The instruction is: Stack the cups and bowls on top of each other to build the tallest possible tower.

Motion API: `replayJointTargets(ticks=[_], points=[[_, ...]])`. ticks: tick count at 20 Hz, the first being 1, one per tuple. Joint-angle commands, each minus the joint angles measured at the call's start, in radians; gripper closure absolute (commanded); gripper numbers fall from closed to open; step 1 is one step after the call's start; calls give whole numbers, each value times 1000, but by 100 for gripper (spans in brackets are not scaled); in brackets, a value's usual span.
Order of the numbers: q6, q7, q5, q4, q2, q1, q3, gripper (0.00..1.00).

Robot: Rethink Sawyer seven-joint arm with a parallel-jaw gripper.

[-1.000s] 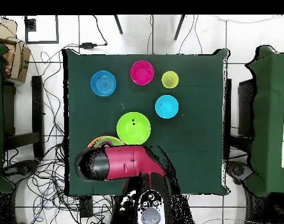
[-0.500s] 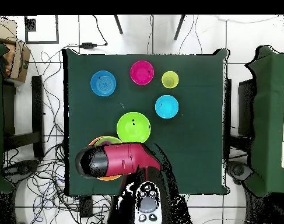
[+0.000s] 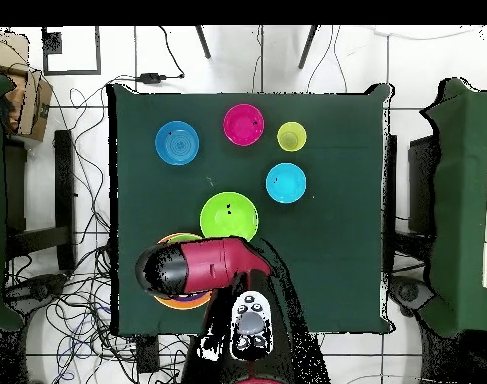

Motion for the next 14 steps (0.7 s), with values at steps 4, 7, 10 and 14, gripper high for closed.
replayJointTargets(ticks=[4, 7, 10, 14], points=[[-98, -12, -69, -72, 70, 33, 45, 0], [-100, 0, -61, -53, 54, 49, 39, 0], [-114, 12, -60, -55, 68, 59, 34, 0], [-136, 19, -60, -60, 88, 65, 28, 0]])
